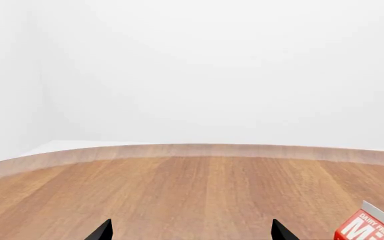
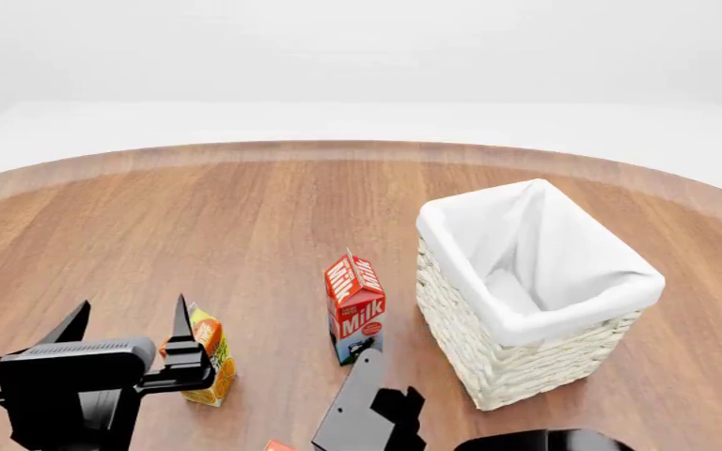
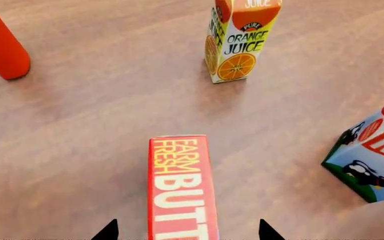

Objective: Pick up the cream cheese box and the butter, and put them in the basket.

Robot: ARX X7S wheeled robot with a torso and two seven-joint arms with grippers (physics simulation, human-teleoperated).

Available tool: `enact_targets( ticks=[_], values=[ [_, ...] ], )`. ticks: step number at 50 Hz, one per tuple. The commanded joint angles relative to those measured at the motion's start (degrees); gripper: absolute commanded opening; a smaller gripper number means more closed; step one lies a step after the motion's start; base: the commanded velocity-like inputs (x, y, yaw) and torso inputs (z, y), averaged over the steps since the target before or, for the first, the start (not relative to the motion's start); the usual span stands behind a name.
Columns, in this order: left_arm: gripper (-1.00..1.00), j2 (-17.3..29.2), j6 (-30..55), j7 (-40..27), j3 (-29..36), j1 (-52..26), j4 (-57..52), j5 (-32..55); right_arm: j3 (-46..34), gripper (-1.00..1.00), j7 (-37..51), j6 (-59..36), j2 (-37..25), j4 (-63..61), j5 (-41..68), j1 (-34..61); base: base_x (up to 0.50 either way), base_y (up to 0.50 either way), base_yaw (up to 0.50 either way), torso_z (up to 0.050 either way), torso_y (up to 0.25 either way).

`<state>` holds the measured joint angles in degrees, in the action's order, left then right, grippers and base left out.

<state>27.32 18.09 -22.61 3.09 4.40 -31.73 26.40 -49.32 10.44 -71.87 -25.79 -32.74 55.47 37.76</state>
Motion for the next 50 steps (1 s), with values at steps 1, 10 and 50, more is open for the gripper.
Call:
enact_targets(
  ticks=[1, 10, 50],
  values=[
    [1.0, 0.21, 0.21, -0.22, 0.08, 0.13, -0.4, 0.14, -2.54, 1.0, -1.45, 2.01, -0.12, 2.33, -2.4, -0.21, 0.0, 0.0, 0.0, 0.0, 0.0],
    [1.0, 0.16, -0.19, -0.13, 0.19, 0.09, 0.06, 0.05, -4.57, 1.0, -2.51, 3.72, 0.07, 4.56, -4.4, -0.61, 0.0, 0.0, 0.0, 0.0, 0.0],
    [1.0, 0.49, -0.34, -0.44, 0.57, 0.15, -0.07, 0.27, -9.85, 1.0, -5.9, 8.17, 0.88, 10.91, -8.93, -0.54, 0.0, 0.0, 0.0, 0.0, 0.0]
  ],
)
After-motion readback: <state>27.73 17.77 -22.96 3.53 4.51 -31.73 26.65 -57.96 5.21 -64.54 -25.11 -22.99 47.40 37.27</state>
